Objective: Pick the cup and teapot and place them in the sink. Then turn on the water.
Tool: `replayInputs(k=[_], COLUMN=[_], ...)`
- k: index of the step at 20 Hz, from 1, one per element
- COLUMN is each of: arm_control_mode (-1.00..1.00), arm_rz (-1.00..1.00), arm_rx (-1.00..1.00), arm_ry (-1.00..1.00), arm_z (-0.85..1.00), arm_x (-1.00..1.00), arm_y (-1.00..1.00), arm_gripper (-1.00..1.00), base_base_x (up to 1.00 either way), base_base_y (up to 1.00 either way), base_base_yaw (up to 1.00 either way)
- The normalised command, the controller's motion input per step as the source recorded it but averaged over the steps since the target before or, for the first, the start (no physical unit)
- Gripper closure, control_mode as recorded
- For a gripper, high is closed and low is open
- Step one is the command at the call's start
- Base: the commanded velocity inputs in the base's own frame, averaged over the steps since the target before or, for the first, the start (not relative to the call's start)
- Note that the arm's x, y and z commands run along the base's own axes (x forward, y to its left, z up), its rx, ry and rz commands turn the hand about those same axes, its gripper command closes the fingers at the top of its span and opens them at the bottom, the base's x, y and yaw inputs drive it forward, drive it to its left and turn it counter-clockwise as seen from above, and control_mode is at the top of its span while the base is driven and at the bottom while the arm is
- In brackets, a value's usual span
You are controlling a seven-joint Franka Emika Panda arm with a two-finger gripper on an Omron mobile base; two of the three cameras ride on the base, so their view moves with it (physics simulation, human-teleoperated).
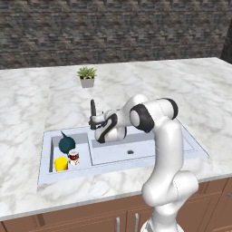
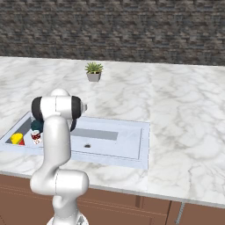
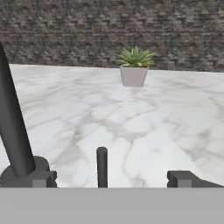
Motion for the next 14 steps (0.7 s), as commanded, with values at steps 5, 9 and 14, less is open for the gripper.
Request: replayInputs(k=[5, 9, 14], arm_control_mode=[-1.00, -1.00, -1.00], arm_rz=[0.00, 0.00, 0.00], arm_rx=[0.00, 0.00, 0.00], arm_ry=[0.00, 0.00, 0.00], arm_z=[-0.04, -0.06, -0.10], arm_x=[0.13, 0.13, 0.11], arm_y=[0.00, 0.00, 0.00], arm_gripper=[-1.00, -1.00, -1.00], base_base_x=[0.00, 0.00, 0.00], base_base_y=[0.00, 0.00, 0.00], base_base_yaw=[0.00, 0.00, 0.00])
